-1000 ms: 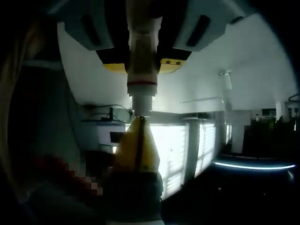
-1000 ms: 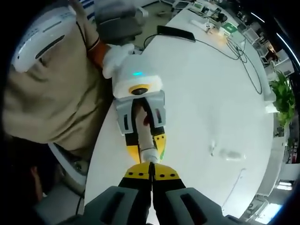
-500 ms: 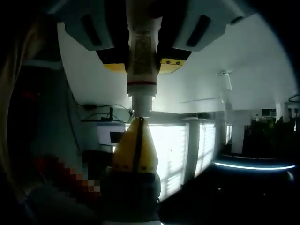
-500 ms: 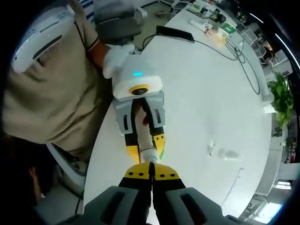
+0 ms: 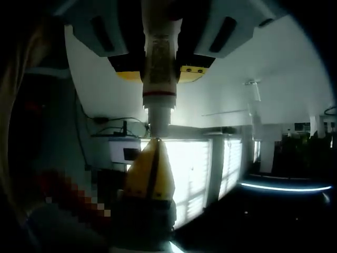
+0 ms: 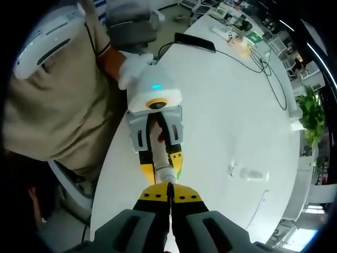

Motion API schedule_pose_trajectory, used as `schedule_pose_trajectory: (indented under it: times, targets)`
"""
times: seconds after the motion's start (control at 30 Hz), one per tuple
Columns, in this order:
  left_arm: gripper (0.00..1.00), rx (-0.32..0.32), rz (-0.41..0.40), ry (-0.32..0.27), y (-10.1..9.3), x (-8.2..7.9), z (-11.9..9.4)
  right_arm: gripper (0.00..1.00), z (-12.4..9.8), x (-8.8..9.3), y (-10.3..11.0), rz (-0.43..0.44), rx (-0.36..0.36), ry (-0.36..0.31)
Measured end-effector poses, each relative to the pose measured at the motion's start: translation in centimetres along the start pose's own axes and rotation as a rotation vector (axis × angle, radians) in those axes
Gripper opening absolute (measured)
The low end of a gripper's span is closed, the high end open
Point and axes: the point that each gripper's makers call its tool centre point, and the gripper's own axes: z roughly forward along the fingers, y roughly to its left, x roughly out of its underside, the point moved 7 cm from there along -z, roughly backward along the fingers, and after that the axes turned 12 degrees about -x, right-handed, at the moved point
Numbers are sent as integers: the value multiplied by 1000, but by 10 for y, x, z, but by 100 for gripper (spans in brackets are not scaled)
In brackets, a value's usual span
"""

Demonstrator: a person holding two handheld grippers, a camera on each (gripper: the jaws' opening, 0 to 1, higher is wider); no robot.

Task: Clamp pump bottle remove cover press pump head put on cover

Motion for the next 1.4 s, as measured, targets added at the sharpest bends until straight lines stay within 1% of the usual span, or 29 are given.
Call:
schedule_pose_trajectory:
  times: [0.23,0.63,0.87,1.27,1.4]
  targets:
    - [13,2,0,0,0,0,0,0,0,1,0,5,0,-16]
    - [13,2,1,-1,0,0,0,0,-1,2,-2,9,-9,-22]
    - [13,3,3,-1,0,0,0,0,0,3,-2,32,-18,-31]
    - [13,4,4,-1,0,0,0,0,5,3,-4,56,-47,-13]
    - [13,4,4,0,0,0,0,0,5,3,-4,60,-50,-16]
